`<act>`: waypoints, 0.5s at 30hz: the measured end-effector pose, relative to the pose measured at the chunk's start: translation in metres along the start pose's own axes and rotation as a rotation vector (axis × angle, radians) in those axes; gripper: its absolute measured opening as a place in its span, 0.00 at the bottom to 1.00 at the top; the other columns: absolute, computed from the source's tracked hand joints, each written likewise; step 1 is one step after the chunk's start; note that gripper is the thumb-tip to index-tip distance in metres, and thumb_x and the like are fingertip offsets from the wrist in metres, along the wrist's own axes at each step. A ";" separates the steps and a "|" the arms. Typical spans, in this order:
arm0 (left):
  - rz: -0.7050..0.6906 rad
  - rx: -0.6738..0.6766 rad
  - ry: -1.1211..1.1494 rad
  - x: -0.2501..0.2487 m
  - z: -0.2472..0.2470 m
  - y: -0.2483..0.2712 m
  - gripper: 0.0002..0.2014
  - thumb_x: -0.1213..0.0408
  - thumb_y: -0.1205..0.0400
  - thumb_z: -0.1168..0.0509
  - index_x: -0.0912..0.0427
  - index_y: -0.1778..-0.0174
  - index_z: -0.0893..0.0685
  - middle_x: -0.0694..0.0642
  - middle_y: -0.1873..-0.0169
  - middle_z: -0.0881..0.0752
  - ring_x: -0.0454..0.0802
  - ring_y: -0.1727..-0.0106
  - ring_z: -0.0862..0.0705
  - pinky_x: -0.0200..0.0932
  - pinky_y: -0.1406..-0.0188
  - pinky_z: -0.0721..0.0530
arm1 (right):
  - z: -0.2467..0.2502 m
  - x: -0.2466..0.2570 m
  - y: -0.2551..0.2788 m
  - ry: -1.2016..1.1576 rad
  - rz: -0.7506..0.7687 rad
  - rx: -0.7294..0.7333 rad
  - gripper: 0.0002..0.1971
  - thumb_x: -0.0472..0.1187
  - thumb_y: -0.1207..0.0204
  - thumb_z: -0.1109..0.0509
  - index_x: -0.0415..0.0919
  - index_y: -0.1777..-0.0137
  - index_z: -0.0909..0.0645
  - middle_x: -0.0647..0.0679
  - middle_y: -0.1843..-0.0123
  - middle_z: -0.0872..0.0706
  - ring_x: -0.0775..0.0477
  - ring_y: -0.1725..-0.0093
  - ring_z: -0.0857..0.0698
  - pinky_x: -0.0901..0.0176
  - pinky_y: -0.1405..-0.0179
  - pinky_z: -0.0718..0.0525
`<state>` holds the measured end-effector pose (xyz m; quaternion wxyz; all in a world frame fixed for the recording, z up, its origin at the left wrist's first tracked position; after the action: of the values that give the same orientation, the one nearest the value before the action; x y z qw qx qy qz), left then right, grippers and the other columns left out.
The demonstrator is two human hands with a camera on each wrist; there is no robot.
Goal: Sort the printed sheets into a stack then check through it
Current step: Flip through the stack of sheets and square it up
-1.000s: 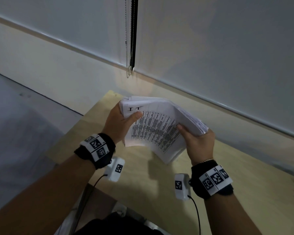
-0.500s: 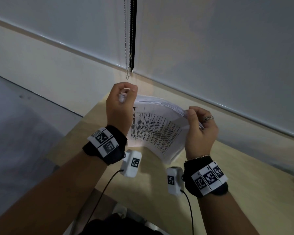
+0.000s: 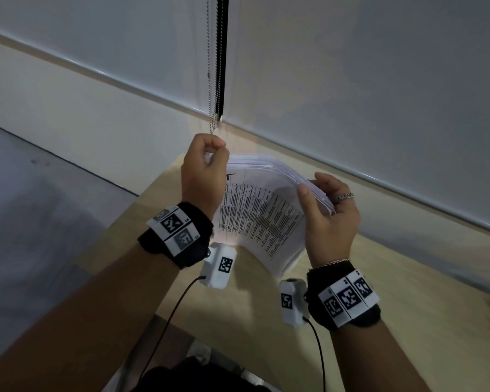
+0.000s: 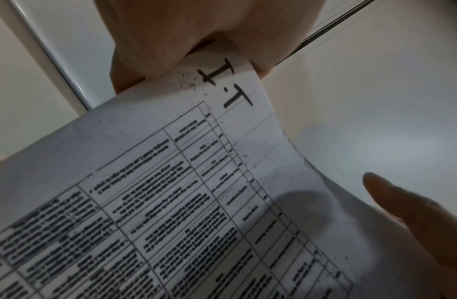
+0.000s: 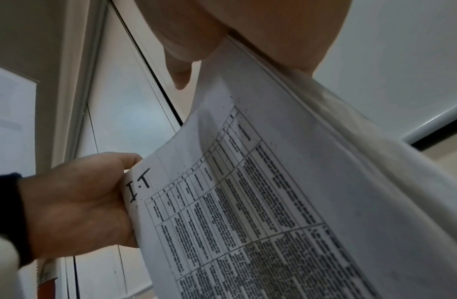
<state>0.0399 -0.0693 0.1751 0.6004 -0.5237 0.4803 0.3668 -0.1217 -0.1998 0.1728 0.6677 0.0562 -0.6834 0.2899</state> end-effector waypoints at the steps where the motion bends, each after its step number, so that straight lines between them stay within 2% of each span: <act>1: 0.003 0.001 -0.006 0.001 0.000 -0.002 0.04 0.72 0.20 0.39 0.65 0.55 0.18 0.50 0.63 0.16 0.43 0.62 0.20 0.32 0.57 0.22 | 0.001 0.000 0.001 0.015 0.006 0.022 0.17 0.41 0.27 0.20 0.42 0.40 0.17 0.47 0.49 0.11 0.52 0.48 0.11 0.58 0.46 0.13; 3: 0.003 0.003 0.011 0.002 0.001 -0.005 0.07 0.72 0.20 0.41 0.63 0.55 0.17 0.49 0.63 0.15 0.45 0.60 0.17 0.35 0.54 0.20 | 0.003 -0.002 0.001 0.057 0.037 0.053 0.20 0.42 0.27 0.20 0.47 0.36 0.19 0.47 0.47 0.11 0.50 0.48 0.11 0.54 0.46 0.12; 6: -0.048 0.072 -0.014 -0.001 0.002 -0.004 0.07 0.70 0.17 0.39 0.64 0.50 0.16 0.50 0.60 0.15 0.39 0.57 0.18 0.30 0.50 0.22 | 0.007 -0.003 0.001 0.121 0.120 0.082 0.20 0.39 0.24 0.23 0.53 0.34 0.20 0.51 0.45 0.12 0.53 0.46 0.12 0.55 0.45 0.12; 8: -0.095 0.128 -0.051 0.000 0.002 -0.002 0.06 0.70 0.16 0.38 0.65 0.48 0.16 0.49 0.58 0.16 0.34 0.56 0.20 0.27 0.48 0.24 | 0.009 -0.003 0.000 0.188 0.220 0.076 0.14 0.36 0.22 0.26 0.45 0.38 0.15 0.47 0.45 0.11 0.50 0.46 0.12 0.51 0.43 0.13; 10: -0.130 0.147 -0.077 0.000 0.003 -0.002 0.06 0.70 0.15 0.38 0.65 0.48 0.16 0.50 0.57 0.15 0.34 0.54 0.19 0.27 0.47 0.24 | 0.012 -0.005 -0.001 0.243 0.281 0.046 0.08 0.35 0.22 0.26 0.39 0.44 0.12 0.45 0.49 0.10 0.49 0.47 0.12 0.48 0.44 0.13; 12: -0.151 0.160 -0.089 0.001 0.004 -0.003 0.07 0.69 0.14 0.38 0.65 0.47 0.16 0.51 0.55 0.14 0.35 0.52 0.18 0.28 0.45 0.23 | 0.012 -0.008 -0.001 0.219 0.237 0.000 0.06 0.36 0.22 0.26 0.41 0.47 0.12 0.46 0.51 0.10 0.50 0.48 0.11 0.48 0.45 0.13; 15: -0.161 0.193 -0.089 0.002 0.004 -0.004 0.07 0.69 0.14 0.37 0.66 0.43 0.17 0.48 0.54 0.17 0.31 0.50 0.19 0.27 0.43 0.25 | 0.009 -0.007 0.001 0.155 0.185 -0.016 0.05 0.40 0.20 0.28 0.45 0.47 0.14 0.53 0.52 0.10 0.52 0.50 0.11 0.52 0.47 0.12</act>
<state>0.0450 -0.0660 0.1743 0.6963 -0.4836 0.4427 0.2922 -0.1293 -0.2051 0.1664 0.6892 -0.0351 -0.6344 0.3484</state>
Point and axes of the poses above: each hand's wrist, its own y-axis away from the middle knuckle, its own z-axis out of the back of the hand, x = y × z, the point moved 2 cm from there along -y, towards the middle knuckle
